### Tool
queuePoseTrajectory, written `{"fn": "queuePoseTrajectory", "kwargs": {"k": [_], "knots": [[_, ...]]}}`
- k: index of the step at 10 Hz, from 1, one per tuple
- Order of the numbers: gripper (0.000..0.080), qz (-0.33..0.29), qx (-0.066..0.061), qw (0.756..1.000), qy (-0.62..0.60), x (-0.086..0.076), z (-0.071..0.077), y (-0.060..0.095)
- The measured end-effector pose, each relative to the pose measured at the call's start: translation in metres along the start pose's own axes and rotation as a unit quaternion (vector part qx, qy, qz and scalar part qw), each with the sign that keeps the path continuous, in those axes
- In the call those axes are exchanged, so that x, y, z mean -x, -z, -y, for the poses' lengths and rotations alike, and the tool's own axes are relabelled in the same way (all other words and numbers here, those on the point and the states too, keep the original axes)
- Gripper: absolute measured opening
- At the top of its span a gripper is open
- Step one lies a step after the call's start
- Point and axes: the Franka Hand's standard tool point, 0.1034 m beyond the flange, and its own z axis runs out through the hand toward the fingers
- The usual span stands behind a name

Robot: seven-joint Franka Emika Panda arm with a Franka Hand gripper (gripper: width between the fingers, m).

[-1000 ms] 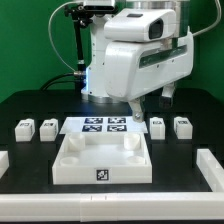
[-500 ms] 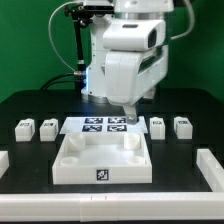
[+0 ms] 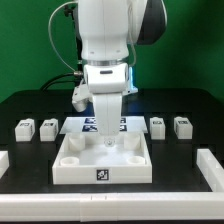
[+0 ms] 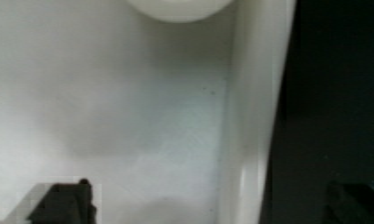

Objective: Assemble one leg

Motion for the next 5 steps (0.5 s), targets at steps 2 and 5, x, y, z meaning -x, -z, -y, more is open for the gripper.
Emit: {"fn": "queuePoseTrajectory", "kwargs": {"k": [2, 5], "knots": [[0.065, -0.003, 0.004, 1.0, -0.008, 0.0049, 0.002, -0.0099], [0.039, -0.003, 0.003, 1.0, -0.008, 0.0051, 0.0023, -0.0104]]}}
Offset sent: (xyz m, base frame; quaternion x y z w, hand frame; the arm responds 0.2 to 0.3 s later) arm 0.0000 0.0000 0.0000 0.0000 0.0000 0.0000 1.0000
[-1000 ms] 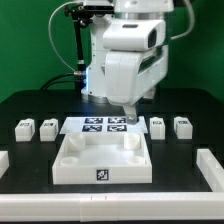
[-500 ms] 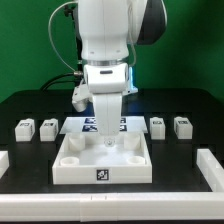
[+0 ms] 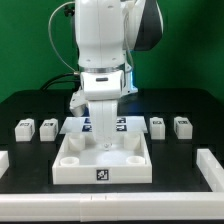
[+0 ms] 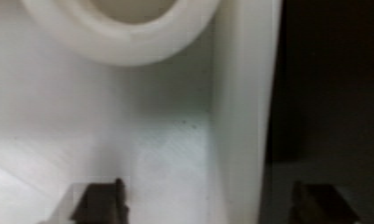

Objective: Assemble one leg

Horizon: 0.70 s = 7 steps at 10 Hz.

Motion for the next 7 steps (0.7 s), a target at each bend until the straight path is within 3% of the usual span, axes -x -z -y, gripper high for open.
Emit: {"fn": "queuePoseTrajectory", "kwargs": {"k": [1, 2, 3, 7], "knots": [[0.0254, 0.0, 0.0, 1.0, 0.0, 0.0, 0.0001, -0.0001], [0.0254, 0.0, 0.0, 1.0, 0.0, 0.0, 0.0001, -0.0002], [0.0078, 0.0, 0.001, 1.0, 0.0, 0.0002, -0.0004, 0.0], [0.0061, 0.0, 0.007, 1.0, 0.0, 0.0003, -0.0031, 0.0014]]}}
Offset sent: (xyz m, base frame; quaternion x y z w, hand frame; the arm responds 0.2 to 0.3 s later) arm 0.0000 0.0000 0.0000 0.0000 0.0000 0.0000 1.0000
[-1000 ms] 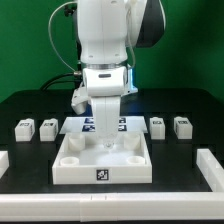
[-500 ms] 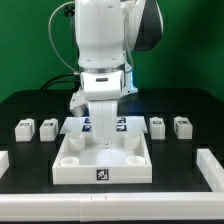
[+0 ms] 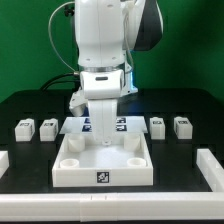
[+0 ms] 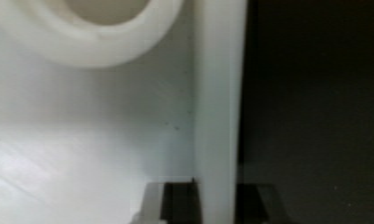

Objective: Assemble one leg

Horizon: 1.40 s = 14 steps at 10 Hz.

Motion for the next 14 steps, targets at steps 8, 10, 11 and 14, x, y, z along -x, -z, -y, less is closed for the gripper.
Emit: {"fn": "queuePoseTrajectory", "kwargs": {"k": [8, 10, 11, 14], "knots": [[0.006, -0.033, 0.034, 0.999, -0.015, -0.08, -0.057, 0.0], [0.006, -0.036, 0.038, 0.998, -0.034, -0.093, -0.066, 0.002], [0.006, -0.034, 0.029, 0.998, -0.049, -0.093, -0.066, -0.001], [0.006, -0.036, 0.039, 0.998, -0.016, -0.088, -0.07, -0.001]]}}
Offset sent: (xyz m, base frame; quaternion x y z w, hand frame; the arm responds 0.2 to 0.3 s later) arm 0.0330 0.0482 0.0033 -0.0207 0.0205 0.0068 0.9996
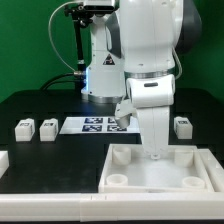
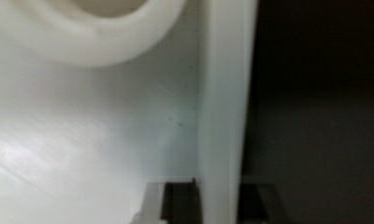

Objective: Assemble one leg

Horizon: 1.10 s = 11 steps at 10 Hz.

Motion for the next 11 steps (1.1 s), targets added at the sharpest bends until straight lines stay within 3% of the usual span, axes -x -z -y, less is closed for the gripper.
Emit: {"fn": "queuePoseTrajectory", "kwargs": {"k": [2, 3, 4, 5, 6, 7, 11], "knots": [[0.007, 0.0, -0.001, 1.0, -0.01, 0.0004, 0.0003, -0.0001], [0.0283, 0.0, -0.001, 1.0, -0.011, 0.0008, 0.0002, -0.0001], [0.0419, 0.0, -0.001, 1.0, -0.011, 0.001, 0.0002, -0.0001], [0.0419, 0.0, -0.001, 1.0, -0.011, 0.0012, 0.0002, -0.0001], [0.0584, 0.0, -0.001, 1.0, -0.011, 0.0012, 0.0002, -0.0001], [0.0631, 0.0, -0.001, 1.0, -0.011, 0.0013, 0.0002, -0.0001], [0.0649, 0.0, -0.001, 1.0, -0.011, 0.0014, 0.0002, -0.0002]]}}
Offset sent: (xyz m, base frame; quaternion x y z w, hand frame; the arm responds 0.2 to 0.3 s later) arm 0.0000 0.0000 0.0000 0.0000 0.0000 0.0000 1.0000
